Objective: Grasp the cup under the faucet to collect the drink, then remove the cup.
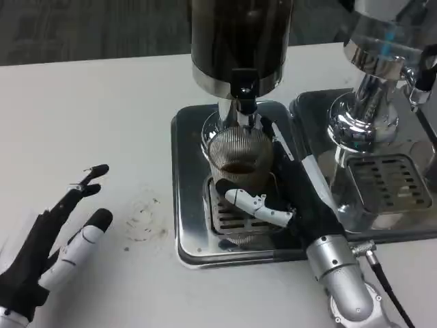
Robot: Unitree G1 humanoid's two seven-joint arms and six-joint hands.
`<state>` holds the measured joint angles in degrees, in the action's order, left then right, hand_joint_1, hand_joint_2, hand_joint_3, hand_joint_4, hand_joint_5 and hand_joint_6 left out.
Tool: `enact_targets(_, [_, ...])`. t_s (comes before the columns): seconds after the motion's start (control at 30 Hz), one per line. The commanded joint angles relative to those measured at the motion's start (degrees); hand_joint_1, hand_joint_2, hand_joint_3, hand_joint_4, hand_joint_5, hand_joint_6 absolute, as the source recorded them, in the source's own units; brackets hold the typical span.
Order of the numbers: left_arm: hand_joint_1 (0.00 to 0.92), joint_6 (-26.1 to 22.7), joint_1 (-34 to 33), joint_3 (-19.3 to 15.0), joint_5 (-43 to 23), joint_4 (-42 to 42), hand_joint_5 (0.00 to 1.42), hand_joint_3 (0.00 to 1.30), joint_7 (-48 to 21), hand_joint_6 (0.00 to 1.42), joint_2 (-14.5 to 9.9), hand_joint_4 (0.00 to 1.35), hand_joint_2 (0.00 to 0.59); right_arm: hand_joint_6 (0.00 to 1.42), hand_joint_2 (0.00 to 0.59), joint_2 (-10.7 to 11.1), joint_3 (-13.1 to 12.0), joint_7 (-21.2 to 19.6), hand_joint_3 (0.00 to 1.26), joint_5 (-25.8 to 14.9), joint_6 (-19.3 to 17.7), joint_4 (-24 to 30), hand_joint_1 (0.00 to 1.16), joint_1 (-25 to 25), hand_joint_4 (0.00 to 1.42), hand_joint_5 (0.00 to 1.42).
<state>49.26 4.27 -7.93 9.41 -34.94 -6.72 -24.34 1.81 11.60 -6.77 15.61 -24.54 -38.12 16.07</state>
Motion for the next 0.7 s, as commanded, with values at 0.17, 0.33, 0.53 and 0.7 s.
enact_targets(0.17, [0.0, -0.44, 1.08, 0.03, 1.57, 1.76, 0.14, 0.16, 1.86, 0.04, -1.08, 0.0, 0.184, 0.24, 0.151, -1.41, 0.62, 1.96, 0.0, -0.91, 0.6, -3.12, 0.83, -0.57, 0.14, 0.11])
enact_targets(0.33, [0.0, -0.65, 1.15, 0.19, 1.72, 2.08, 0.14, 0.16, 2.41, 0.04, -1.1, 0.0, 0.184, 0.32, 0.153, -1.8, 0.61, 1.1, 0.15, -0.95, 0.42, -4.93, 0.88, 0.31, 0.27, 0.22])
enact_targets(0.53, [0.0, -0.91, 1.42, 0.07, 1.8, 2.38, 0.15, 0.17, 3.01, 0.04, -1.11, 0.01, 0.184, 0.43, 0.156, -2.12, -0.02, -2.55, 0.33, -0.21, -0.98, -7.29, 0.95, 1.37, 0.43, 0.36])
enact_targets(0.7, [0.0, -1.08, 1.88, -0.07, 1.58, 2.72, 0.15, 0.17, 3.17, 0.04, -1.12, 0.02, 0.184, 0.51, 0.154, -2.34, -0.27, -6.65, 0.44, 0.88, -2.8, -8.95, 1.0, 2.06, 0.51, 0.45])
